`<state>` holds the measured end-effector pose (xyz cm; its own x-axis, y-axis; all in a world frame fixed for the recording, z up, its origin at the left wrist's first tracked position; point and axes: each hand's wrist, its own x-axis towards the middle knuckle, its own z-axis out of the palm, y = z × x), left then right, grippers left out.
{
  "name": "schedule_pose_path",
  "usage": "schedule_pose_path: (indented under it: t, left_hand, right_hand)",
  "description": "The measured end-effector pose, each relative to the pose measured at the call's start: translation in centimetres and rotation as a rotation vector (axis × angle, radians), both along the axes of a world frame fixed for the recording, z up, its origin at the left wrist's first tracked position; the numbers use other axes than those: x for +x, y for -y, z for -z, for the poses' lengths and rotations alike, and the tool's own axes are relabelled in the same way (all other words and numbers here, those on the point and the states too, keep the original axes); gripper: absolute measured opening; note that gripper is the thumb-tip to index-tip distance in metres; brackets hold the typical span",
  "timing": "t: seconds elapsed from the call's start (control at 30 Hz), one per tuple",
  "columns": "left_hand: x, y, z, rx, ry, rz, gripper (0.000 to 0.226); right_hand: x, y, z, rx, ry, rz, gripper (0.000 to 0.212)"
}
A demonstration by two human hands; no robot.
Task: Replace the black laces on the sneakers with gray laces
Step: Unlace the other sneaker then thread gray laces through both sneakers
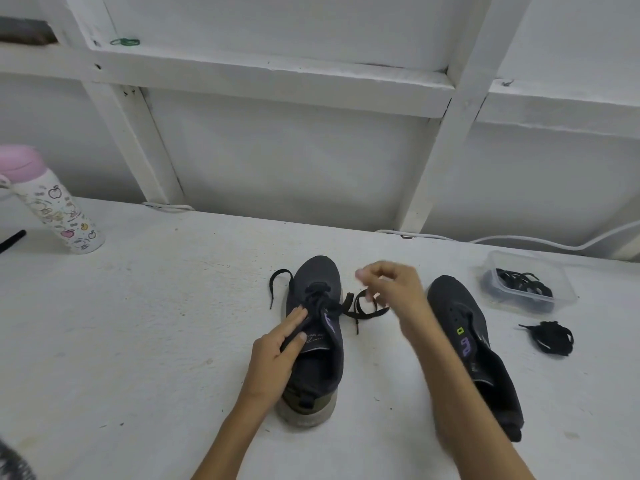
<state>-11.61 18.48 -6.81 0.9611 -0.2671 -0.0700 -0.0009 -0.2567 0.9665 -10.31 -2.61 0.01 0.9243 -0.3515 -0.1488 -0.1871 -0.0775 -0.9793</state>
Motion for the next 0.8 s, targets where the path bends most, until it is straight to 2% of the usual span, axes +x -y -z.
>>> schedule_pose_path:
  t: [0.1,0.23,0.27,0.33,0.43,0.53,0.6,0.67,0.8]
  left_hand:
    - [0.0,0.1,0.0,0.006,0.006,0.005,0.041]
    - [0.0,0.2,-0.2,-0.008,-0.001,0.003,0.041]
    - [0.0,0.2,-0.1,-0.006,0.002,0.001,0.041]
    - [0.0,0.1,-0.1,0.001,0.007,0.000,0.041]
    - [0.0,0.0,-0.2,-0.011,0.004,0.002,0.041]
    - [-0.1,0.0,-0.2,-0.019,-0.007,0.011,0.041]
    - [-0.1,0.1,-0.2,-0.017,-0.006,0.005,0.041]
    - [-0.1,0.2,-0.2,-0.013,0.000,0.001,0.041]
    - [0.0,0.2,-0.2,-0.008,0.006,0.004,0.042]
  right_hand:
    - [0.3,2.0,-1.6,-0.062,0.028,0.032,0.017]
    - [-1.2,0.1,-0.1,-0.199,-0.244,-0.229,0.032]
    - [-1.6,-0.9,0.6,-0.189,-0.263,-0.279,0.029]
    - [-2.2,-2.6,1.7,-0.112,-0.176,-0.283,0.020]
    - [-1.6,-2.9,1.5,-0.081,-0.047,-0.168,0.011]
    - [-0.3,-0.9,0.5,-0.008,0.027,0.125,0.012]
    - [0.0,0.0,0.0,0.082,0.057,0.238,0.010]
    - [-0.3,-0.3,0.3,0.100,-0.003,0.178,0.014]
    - [-2.1,-2.7,2.2,-0.014,-0.208,-0.166,0.033]
